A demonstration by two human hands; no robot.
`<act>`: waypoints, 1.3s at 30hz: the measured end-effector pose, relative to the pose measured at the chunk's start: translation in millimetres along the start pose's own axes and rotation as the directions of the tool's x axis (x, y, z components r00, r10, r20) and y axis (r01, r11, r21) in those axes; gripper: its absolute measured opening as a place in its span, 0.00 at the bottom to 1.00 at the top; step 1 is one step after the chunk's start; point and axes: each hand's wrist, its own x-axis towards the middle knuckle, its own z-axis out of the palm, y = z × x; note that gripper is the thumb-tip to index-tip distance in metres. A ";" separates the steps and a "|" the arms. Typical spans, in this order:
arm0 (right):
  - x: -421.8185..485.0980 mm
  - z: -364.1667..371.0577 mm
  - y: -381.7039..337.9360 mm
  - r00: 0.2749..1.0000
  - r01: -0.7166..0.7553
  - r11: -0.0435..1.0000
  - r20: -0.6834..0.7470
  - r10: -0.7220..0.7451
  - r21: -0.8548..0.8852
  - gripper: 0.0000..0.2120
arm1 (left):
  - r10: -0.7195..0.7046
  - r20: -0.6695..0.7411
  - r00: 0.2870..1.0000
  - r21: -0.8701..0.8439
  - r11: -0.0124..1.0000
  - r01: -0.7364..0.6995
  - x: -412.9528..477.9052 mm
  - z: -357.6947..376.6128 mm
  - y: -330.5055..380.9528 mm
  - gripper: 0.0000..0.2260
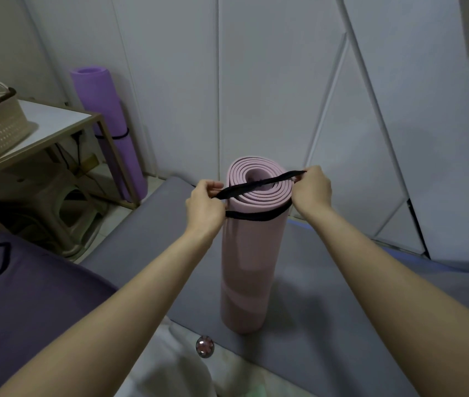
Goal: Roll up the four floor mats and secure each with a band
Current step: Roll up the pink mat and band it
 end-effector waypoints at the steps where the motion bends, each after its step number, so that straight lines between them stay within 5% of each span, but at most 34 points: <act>1: 2.1 -0.7 1.3 1.000 -0.023 1.000 0.010 0.024 -0.007 0.12 | -0.020 0.017 1.000 -0.007 1.000 0.021 1.1 -0.5 0.8 0.20; 5: 5.7 -7.2 0.8 0.996 0.003 0.998 0.085 0.003 -0.068 0.13 | 0.029 0.093 0.995 0.140 0.989 -0.042 6.2 -5.3 6.8 0.25; 9: 5.3 -11.0 0.8 0.994 0.025 0.997 0.112 -0.017 -0.070 0.14 | 0.028 0.127 0.992 0.273 0.960 -0.062 14.1 -10.6 12.0 0.16; 16: 8.0 -12.5 4.6 0.988 0.001 0.993 0.156 0.017 -0.119 0.15 | -0.033 0.202 0.979 0.171 0.985 -0.002 12.7 -12.8 13.4 0.13; 22: 2.9 -18.4 -4.5 0.922 0.373 0.877 0.225 -0.314 -0.304 0.12 | 0.008 0.393 0.920 0.286 0.949 -0.130 18.7 -19.3 22.5 0.11; 26: -1.2 -20.4 -9.1 0.888 0.447 0.829 0.277 -0.366 -0.337 0.12 | 0.095 0.531 0.842 0.411 0.840 -0.354 23.4 -26.2 30.3 0.15; 32: -8.0 -14.5 -9.6 0.872 0.463 0.812 0.347 -0.346 -0.354 0.16 | 0.071 0.435 0.898 0.202 0.964 -0.174 26.9 -30.6 16.0 0.15; 39: -3.5 -6.6 -14.8 0.847 0.504 0.749 0.416 -0.331 -0.431 0.12 | -0.110 0.381 0.918 0.237 0.971 0.018 29.5 -29.1 17.8 0.19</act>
